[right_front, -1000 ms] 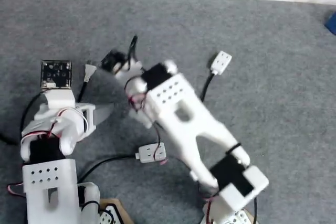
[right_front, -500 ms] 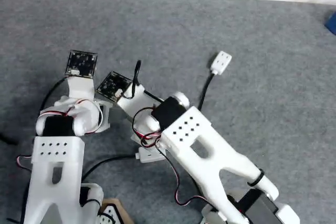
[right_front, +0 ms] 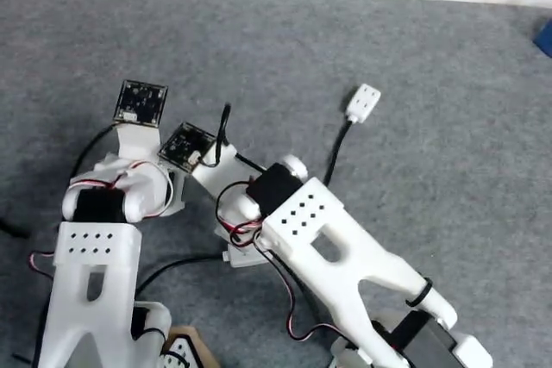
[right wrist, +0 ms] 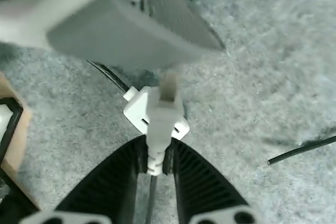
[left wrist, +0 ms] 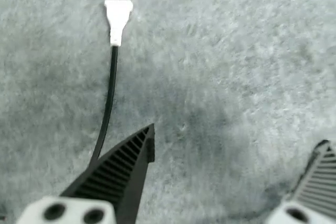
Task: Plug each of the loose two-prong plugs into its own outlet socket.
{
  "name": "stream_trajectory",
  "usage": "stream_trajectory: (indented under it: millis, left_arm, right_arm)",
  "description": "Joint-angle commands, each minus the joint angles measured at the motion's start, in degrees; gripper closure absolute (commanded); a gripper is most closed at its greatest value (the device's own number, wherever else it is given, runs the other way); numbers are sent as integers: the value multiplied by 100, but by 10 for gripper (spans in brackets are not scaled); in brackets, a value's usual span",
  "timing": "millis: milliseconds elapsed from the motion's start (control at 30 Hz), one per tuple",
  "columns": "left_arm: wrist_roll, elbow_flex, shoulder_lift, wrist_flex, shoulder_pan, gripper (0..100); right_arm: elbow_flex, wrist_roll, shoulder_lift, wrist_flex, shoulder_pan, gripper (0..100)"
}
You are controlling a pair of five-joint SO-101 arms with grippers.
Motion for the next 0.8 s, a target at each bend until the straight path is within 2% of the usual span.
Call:
stream_trajectory:
  millis: [0, 133, 300, 433, 600, 767]
  left_arm:
    - [-26, -418, 4, 79, 145, 557]
    - [-26, -602, -4, 308, 136, 557]
    - [-53, -189, -22, 360, 180, 557]
    - [-62, 233, -22, 246, 347, 557]
    - [-62, 338, -22, 141, 453, 557]
    - [-62, 338, 4, 123, 426, 557]
  right_arm:
    - [119, -70, -40, -277, -66, 991]
    - [198, -70, 57, -338, -66, 991]
    - [-13, -79, 13, -277, 92, 991]
    - [-1015, -79, 22, 347, 400, 991]
    - [-2211, -79, 66, 1174, 418, 991]
    - [-2334, -79, 66, 1341, 400, 991]
